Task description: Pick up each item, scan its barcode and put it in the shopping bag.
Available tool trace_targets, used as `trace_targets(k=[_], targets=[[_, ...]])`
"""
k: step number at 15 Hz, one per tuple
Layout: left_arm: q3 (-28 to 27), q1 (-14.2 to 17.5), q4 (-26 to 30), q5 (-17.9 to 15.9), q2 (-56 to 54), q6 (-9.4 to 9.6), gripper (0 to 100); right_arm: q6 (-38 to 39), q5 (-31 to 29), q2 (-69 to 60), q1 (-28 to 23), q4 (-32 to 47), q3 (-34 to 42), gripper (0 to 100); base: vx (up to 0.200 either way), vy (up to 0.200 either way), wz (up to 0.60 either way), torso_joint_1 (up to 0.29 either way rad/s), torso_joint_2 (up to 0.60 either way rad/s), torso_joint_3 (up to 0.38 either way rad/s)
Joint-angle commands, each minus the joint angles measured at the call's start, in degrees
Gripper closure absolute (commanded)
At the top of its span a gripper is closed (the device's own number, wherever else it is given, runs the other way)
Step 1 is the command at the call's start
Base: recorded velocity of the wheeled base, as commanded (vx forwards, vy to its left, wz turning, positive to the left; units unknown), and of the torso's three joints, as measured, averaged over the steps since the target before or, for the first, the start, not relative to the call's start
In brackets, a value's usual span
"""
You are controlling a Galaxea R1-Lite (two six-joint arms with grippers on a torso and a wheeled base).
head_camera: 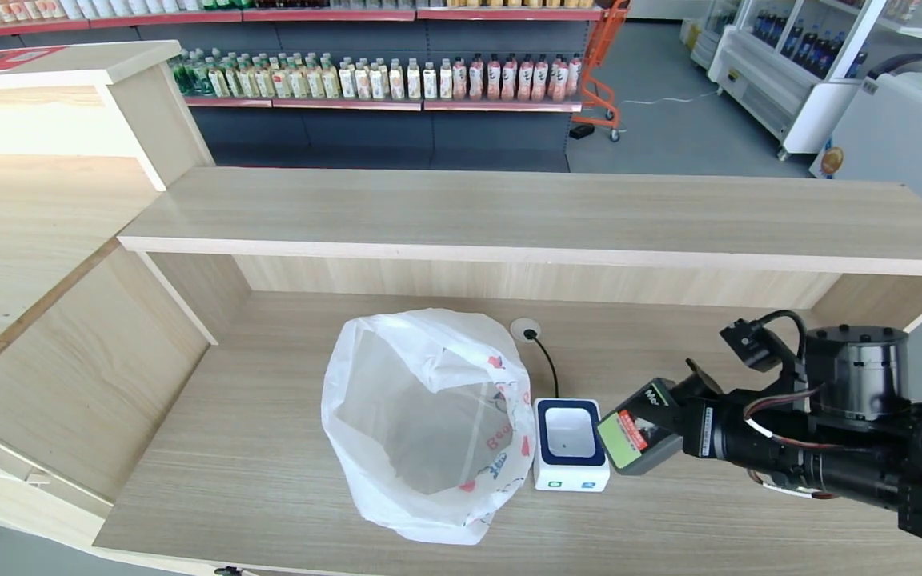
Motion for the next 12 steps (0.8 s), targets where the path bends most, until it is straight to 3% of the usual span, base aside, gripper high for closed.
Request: trace_targets(k=[1, 5, 9, 12], targets=[[0.0, 0.0, 0.0, 0.0, 0.0, 0.1, 0, -2.1, -0.1, 8.2, -0.1, 0.0, -4.7, 100, 0.0, 0.0, 0.0, 0.0, 0.0, 0.0], [0.0, 0.1, 0.0, 0.0, 0.0, 0.1, 0, -2.8, 0.1, 11.7, 0.2, -0.4, -6.2, 100, 0.0, 0.0, 0.0, 0.0, 0.0, 0.0], [0.0, 0.1, 0.0, 0.0, 0.0, 0.1, 0, -2.9, 0.5, 16.7, 0.5, -7.5, -7.3, 100, 0.0, 0.0, 0.0, 0.0, 0.0, 0.0], [0.0, 0.0, 0.0, 0.0, 0.0, 0.19, 0, -2.9, 1.8, 18.3, 2.3, -7.7, -8.8, 100, 0.0, 0.0, 0.0, 0.0, 0.0, 0.0]])
